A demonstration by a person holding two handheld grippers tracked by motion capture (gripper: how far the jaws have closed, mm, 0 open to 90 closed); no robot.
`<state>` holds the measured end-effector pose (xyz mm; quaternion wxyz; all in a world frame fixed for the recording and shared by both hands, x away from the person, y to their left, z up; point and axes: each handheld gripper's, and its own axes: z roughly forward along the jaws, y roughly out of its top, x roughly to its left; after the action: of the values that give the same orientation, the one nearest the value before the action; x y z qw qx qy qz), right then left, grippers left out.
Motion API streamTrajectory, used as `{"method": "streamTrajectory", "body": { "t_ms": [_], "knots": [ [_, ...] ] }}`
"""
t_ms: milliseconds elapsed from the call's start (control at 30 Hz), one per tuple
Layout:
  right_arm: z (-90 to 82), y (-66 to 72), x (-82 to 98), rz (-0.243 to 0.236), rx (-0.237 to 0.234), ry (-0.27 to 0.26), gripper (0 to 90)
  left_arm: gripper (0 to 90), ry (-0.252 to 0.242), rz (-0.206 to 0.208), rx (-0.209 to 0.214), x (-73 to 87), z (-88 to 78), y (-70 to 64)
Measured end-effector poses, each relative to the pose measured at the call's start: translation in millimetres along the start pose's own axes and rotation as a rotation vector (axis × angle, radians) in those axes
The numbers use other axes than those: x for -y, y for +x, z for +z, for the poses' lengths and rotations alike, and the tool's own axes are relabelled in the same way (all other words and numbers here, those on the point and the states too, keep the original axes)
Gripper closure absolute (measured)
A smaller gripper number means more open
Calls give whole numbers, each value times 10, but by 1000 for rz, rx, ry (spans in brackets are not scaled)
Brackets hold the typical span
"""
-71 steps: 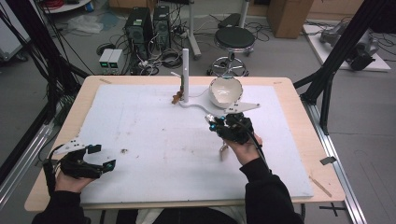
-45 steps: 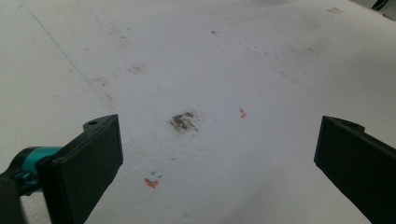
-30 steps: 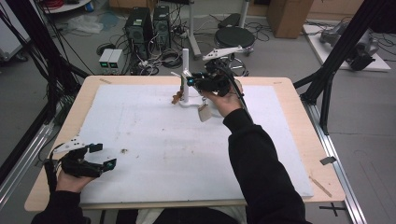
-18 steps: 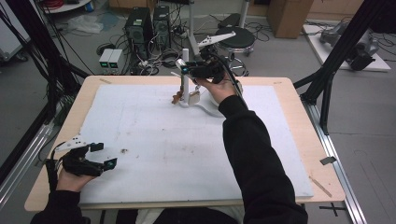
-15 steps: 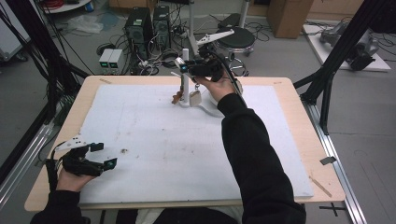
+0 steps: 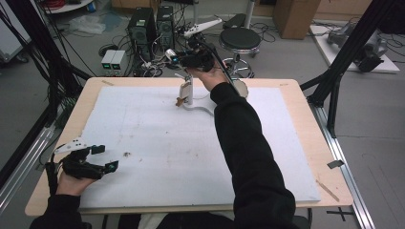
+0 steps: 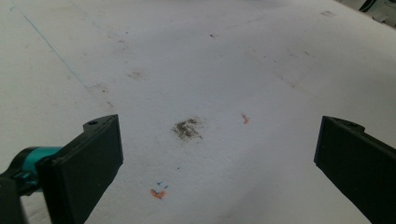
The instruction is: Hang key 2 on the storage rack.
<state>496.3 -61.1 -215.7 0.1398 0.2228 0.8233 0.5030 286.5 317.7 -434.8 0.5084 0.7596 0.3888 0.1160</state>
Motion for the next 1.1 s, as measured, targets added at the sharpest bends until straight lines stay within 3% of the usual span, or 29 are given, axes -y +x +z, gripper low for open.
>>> {"method": "streamTrajectory", "body": {
  "t_ms": [433, 533, 733, 1100],
  "knots": [
    [172, -218, -62, 21, 42, -30, 742, 17, 5, -7, -18, 26, -47, 15],
    [180, -275, -47, 38, 83, -43, 742, 17, 5, -8, -17, 27, -48, 18],
    [152, -342, -28, 55, 120, -52, 742, 17, 9, -7, -15, 27, -38, 21],
    [198, -375, 41, 59, 117, -30, 739, 17, 9, -9, -19, 28, -37, 23]
  ]
}}
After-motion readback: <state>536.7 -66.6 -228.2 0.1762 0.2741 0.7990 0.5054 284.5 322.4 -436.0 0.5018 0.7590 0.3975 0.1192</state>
